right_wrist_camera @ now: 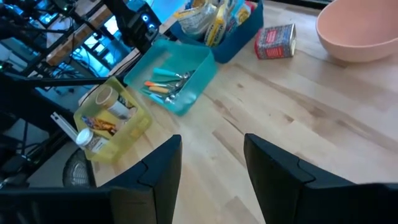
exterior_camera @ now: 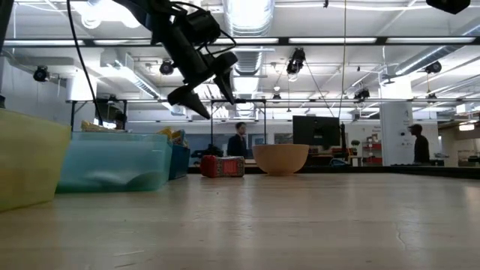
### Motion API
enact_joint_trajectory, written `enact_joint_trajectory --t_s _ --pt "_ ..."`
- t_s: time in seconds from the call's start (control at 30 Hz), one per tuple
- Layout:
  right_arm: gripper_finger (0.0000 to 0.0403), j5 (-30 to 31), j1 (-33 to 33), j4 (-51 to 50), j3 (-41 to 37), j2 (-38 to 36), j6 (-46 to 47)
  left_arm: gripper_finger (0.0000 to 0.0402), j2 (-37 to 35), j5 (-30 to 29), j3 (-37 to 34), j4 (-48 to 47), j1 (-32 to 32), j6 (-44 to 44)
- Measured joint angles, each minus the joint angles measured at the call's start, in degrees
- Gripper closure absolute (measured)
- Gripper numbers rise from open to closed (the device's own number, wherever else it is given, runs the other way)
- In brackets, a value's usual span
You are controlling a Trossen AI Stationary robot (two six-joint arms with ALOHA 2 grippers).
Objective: Pick & Place Food Item
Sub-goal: Put the red spice can into the yellow bin
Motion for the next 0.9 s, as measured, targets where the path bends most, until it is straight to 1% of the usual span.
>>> enact_joint_trajectory --t_s 0.13,0.23,0.3,0.47,0.53,0.67,0.77,0.9 --pt "0.0233 0.33 0.00 0.02 0.00 0.00 -0.20 0.0050 0.51 0.36 0.06 2.21 0.22 0.10" --pt "0.0233 0.33 0.00 -0.01 0.00 -0.01 -0.40 0.0065 2.13 2.63 0.11 4.95 0.57 0.34" --pt "0.0233 0.33 0.00 -0.02 0.00 0.00 -0.39 0.0072 3.60 4.73 0.11 5.38 0.93 0.36" --pt "0.0233 0.33 -0.02 -0.02 0.00 0.00 -0.36 0.0075 7.74 12.54 0.11 5.35 2.42 1.82" --pt "0.0233 0.33 -0.02 0.02 0.00 0.00 -0.30 0.0075 8.64 14.24 0.11 5.40 3.04 1.87" --pt "0.0233 0.33 -0.02 0.02 0.00 0.00 -0.18 0.0075 9.22 14.46 0.11 5.43 4.10 5.85" --pt "0.0233 0.33 -0.02 0.00 0.00 0.00 -0.20 0.0075 8.66 13.17 0.11 6.12 4.70 9.39" --pt "0.0233 0.33 -0.02 0.00 0.00 0.00 -0.20 0.0075 8.46 12.73 0.11 8.38 5.33 10.36"
